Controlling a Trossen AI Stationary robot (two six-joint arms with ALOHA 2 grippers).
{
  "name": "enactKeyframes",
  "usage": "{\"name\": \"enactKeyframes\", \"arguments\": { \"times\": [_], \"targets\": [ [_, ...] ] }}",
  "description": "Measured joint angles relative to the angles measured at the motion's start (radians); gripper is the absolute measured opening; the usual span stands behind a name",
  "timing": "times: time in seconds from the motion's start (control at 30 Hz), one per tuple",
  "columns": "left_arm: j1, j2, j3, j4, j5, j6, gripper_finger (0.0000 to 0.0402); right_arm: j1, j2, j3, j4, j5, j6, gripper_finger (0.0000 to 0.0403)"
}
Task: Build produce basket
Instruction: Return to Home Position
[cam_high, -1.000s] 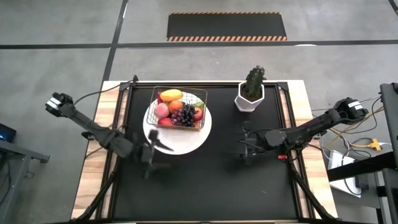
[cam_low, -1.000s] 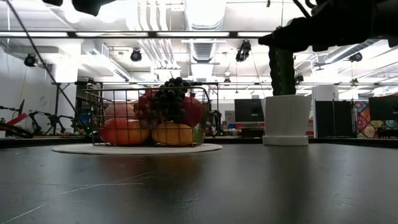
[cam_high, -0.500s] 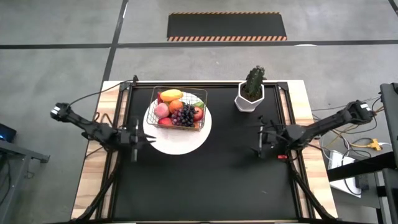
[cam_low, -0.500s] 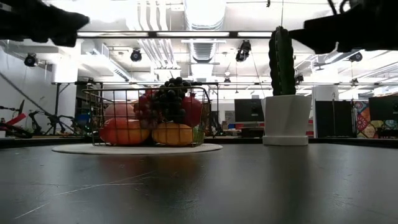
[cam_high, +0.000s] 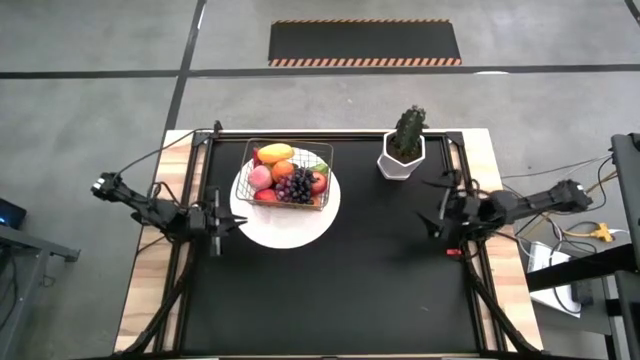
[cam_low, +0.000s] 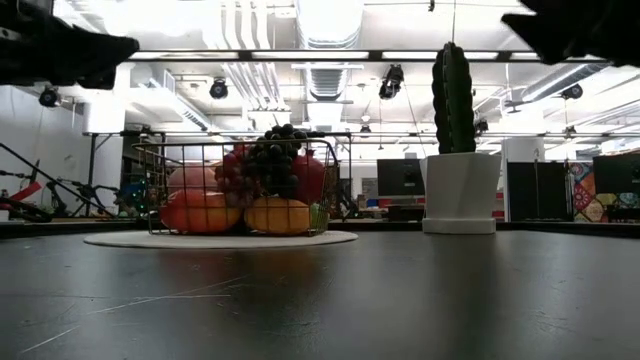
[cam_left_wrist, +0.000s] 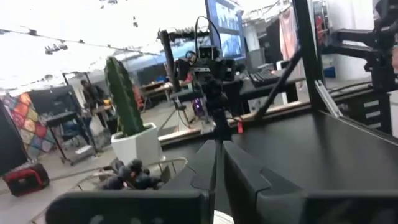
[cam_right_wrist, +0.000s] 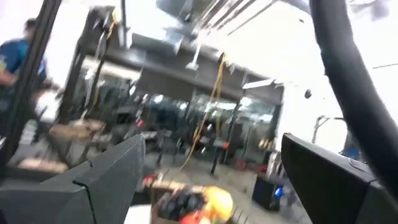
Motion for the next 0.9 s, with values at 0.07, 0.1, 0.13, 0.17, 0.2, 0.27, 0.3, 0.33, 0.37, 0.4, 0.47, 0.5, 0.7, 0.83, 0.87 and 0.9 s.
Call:
{"name": "enactKeyframes", "arguments": {
  "times": [0.07,0.1,0.13,0.17,0.2,0.27,0.3,0.33,0.37,0.4,0.47,0.5,0.7,0.83,0.87,0.9],
  "targets": [
    [0.000,0.000,0.000,0.000,-0.004,0.017,0.0011,0.000,-0.032,0.000,-0.002,0.013,-0.013,0.0359],
    [0.000,0.000,0.001,-0.001,-0.009,0.017,0.0011,0.000,-0.044,0.000,-0.007,0.017,-0.015,0.0359],
    [0.000,0.000,0.000,-0.008,-0.010,0.017,0.0011,0.000,-0.054,0.000,-0.015,0.027,-0.015,0.0359],
    [0.000,0.001,-0.001,-0.011,-0.011,0.018,0.0011,0.000,-0.060,0.000,-0.025,0.040,-0.006,0.0359],
    [0.000,0.004,-0.001,-0.009,-0.011,0.018,0.0011,0.001,-0.067,0.000,-0.026,0.063,0.008,0.0359],
    [0.000,0.006,-0.001,-0.008,-0.011,0.016,0.0011,0.001,-0.074,0.000,-0.031,0.124,0.054,0.0359],
    [0.000,0.006,-0.001,-0.008,-0.011,0.016,0.0011,0.001,-0.074,0.000,-0.035,0.154,0.079,0.0359],
    [0.000,0.007,-0.001,-0.007,-0.011,0.016,0.0011,0.001,-0.073,0.000,-0.042,0.182,0.097,0.0359],
    [0.000,0.008,-0.001,-0.007,-0.011,0.015,0.0011,0.001,-0.071,0.000,-0.047,0.203,0.109,0.0359],
    [0.000,0.011,-0.001,-0.007,-0.011,0.015,0.0011,0.001,-0.071,0.000,-0.047,0.217,0.122,0.0359],
    [0.000,0.011,-0.001,-0.008,-0.011,0.015,0.0011,0.001,-0.071,0.000,-0.046,0.219,0.125,0.0359],
    [0.000,0.012,-0.001,-0.007,-0.011,0.015,0.0011,0.001,-0.071,0.000,-0.046,0.217,0.125,0.0359],
    [0.000,0.023,-0.001,-0.007,-0.011,0.014,0.0011,0.001,-0.071,-0.001,-0.047,0.217,0.125,0.0359],
    [0.000,0.031,-0.001,-0.007,-0.011,0.014,0.0011,0.001,-0.071,-0.001,-0.047,0.217,0.125,0.0359],
    [0.000,0.033,-0.001,-0.007,-0.011,0.014,0.0011,0.001,-0.071,-0.001,-0.047,0.217,0.125,0.0359],
    [0.000,0.036,-0.001,-0.007,-0.010,0.014,0.0011,0.001,-0.071,-0.001,-0.047,0.217,0.125,0.0359]
  ]
}}
